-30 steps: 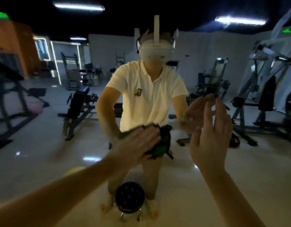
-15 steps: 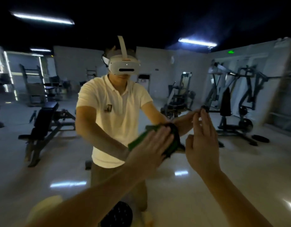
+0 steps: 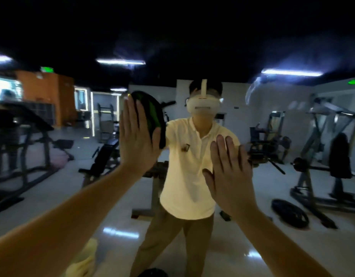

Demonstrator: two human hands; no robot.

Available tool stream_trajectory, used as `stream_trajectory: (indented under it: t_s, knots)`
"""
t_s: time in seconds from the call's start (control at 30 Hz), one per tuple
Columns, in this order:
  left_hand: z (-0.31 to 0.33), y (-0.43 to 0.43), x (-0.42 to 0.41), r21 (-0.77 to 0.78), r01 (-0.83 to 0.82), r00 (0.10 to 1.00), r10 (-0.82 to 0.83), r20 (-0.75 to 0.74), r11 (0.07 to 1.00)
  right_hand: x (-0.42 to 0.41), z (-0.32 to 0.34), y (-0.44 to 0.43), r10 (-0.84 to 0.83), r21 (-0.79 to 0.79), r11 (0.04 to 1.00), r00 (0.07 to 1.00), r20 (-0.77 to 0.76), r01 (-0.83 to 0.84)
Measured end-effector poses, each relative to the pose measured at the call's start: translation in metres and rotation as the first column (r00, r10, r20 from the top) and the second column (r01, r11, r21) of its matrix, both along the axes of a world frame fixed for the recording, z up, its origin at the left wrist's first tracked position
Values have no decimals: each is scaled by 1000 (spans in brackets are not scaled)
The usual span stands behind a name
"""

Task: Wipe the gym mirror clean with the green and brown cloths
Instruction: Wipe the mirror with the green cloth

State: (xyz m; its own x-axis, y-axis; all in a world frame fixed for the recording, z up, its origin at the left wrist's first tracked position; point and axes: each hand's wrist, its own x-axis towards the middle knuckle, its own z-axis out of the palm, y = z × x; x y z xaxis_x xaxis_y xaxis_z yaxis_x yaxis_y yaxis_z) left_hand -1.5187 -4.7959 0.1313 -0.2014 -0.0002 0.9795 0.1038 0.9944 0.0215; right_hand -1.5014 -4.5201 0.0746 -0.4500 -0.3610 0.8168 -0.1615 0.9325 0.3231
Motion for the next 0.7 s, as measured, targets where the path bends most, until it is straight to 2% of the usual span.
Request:
stream_trajectory:
  t_s: [0.13, 0.2, 0.3, 0.37, 0.4, 0.43, 0.47, 0.5, 0.57, 0.63, 0.67, 0.7]
  knots:
    - [-48, 30, 10, -124, 74, 997, -69, 41, 990, 3, -15, 6, 85, 6, 996, 996, -33, -85]
    - [-70, 33, 10, -270, 58, 996, -39, 77, 961, 5, -37, 16, 116, 42, 992, 993, -1, -116]
    - [-93, 30, 13, -588, 56, 986, 48, 159, 807, 6, -59, 31, 137, 75, 987, 990, 32, -139]
    - [-91, 26, 16, -709, 79, 981, 72, 180, 701, 7, -61, 34, 140, 85, 986, 989, 57, -145]
    - [-82, 24, 17, -727, 91, 980, 68, 186, 681, 8, -59, 35, 140, 90, 985, 988, 70, -146]
    - [-67, 22, 18, -713, 84, 981, 67, 181, 696, 9, -55, 35, 135, 99, 985, 988, 79, -143]
    - [-48, 20, 16, -654, 64, 985, 57, 162, 753, 11, -48, 36, 128, 107, 985, 988, 83, -136]
    - [-26, 18, 13, -533, 40, 991, 35, 130, 845, 14, -40, 36, 119, 107, 986, 990, 79, -127]
    - [25, 11, 8, -153, -7, 999, 15, 51, 988, 18, -15, 37, 99, 70, 992, 994, 38, -101]
    - [65, 9, 6, 172, -24, 999, 31, -36, 985, 21, 14, 36, 67, -3, 998, 998, -11, -67]
    - [72, 13, 5, 226, -25, 998, 36, -45, 974, 22, 27, 37, 55, -36, 998, 998, -34, -56]
    - [68, 23, 5, 208, -12, 1000, 18, -24, 978, 23, 39, 37, 52, -55, 997, 997, -57, -55]
